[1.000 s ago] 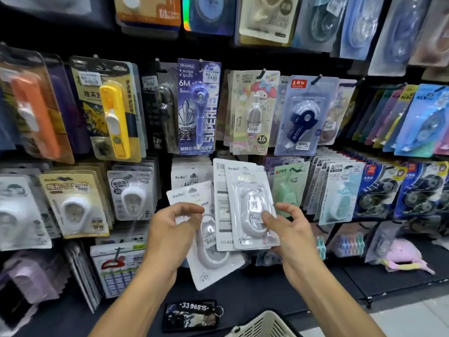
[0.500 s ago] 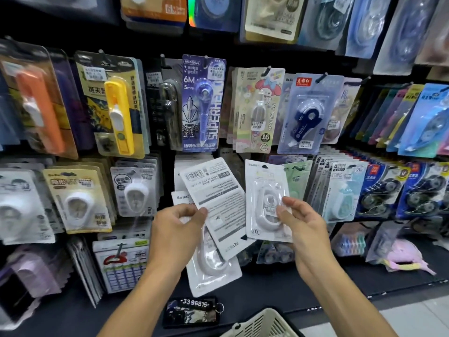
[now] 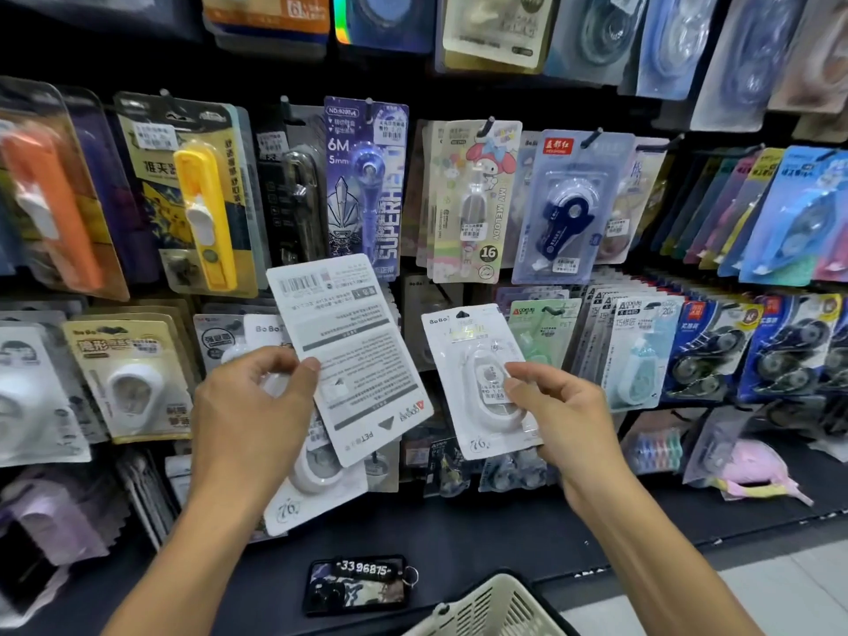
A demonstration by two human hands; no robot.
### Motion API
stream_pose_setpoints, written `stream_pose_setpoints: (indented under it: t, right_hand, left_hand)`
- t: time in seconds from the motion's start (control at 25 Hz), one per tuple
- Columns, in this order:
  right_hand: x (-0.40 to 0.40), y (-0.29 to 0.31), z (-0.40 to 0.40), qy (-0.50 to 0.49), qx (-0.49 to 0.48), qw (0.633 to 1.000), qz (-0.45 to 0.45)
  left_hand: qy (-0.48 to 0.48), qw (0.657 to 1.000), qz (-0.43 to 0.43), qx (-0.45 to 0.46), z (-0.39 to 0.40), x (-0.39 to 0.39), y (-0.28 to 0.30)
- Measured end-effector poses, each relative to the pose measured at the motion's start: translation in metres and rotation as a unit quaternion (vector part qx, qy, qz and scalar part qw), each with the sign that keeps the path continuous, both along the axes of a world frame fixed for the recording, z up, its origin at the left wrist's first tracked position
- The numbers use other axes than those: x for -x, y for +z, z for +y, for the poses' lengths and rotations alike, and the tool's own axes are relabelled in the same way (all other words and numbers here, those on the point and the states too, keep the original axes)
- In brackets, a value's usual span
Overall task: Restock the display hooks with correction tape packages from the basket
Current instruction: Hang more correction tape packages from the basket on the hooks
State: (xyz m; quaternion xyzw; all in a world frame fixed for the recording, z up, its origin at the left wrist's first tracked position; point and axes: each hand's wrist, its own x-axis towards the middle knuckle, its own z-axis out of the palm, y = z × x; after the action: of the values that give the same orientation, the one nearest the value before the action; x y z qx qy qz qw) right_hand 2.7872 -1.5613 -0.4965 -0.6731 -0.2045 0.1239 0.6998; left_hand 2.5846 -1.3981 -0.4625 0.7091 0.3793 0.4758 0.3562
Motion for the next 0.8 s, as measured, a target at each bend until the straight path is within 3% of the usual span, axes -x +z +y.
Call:
stream_pose_setpoints:
  t: [0.12,0.24,0.32,0.4,0.48,0.56,0.64,0.72,0.8]
  right_hand:
    - [-0.005,-0.001,-0.003,-0.023,0.01,0.999,-0.032]
    - [0.001,-0.005,0.005,0.074,0.128,0.987,-0.069]
    - [0.006,-0.004,0.007,0.077,0.177,0.98,-0.051]
    - [0.005,0.002,-0.001,0.11,0.088,0.986,0.086]
    - [-0.004,0.011,-0.015,0.217,0.039,0.948,0.229]
    - [-0.007,0.011,-0.026,0.3,0.086,0.916,0.254]
    - [-0.001,0.003,-0.028,0.315,0.103,0.903,0.275]
    - [0.0,-0.005,-0.031,0.291,0.077,0.913,0.275]
    - [-0.01,-0.008,-0.039,0.255,0.022,0.942,0.216]
  left_hand:
    - [0.001,1.0,-0.004,-0.021,0.003,0.0,-0.001]
    - [-0.041,0.996,0.011,-0.077,-0.003,-0.001,-0.003]
    - [-0.085,0.985,0.034,-0.149,-0.004,-0.002,-0.005]
    - [-0.13,0.952,0.086,-0.264,-0.003,-0.003,-0.007]
    - [-0.197,0.893,0.154,-0.374,-0.005,-0.008,-0.012]
    - [-0.253,0.842,0.197,-0.434,-0.01,-0.016,-0.017]
    - [-0.281,0.821,0.219,-0.445,-0.013,-0.022,-0.021]
    - [-0.272,0.826,0.212,-0.445,-0.017,-0.024,-0.02]
    - [-0.225,0.869,0.17,-0.407,-0.022,-0.025,-0.016]
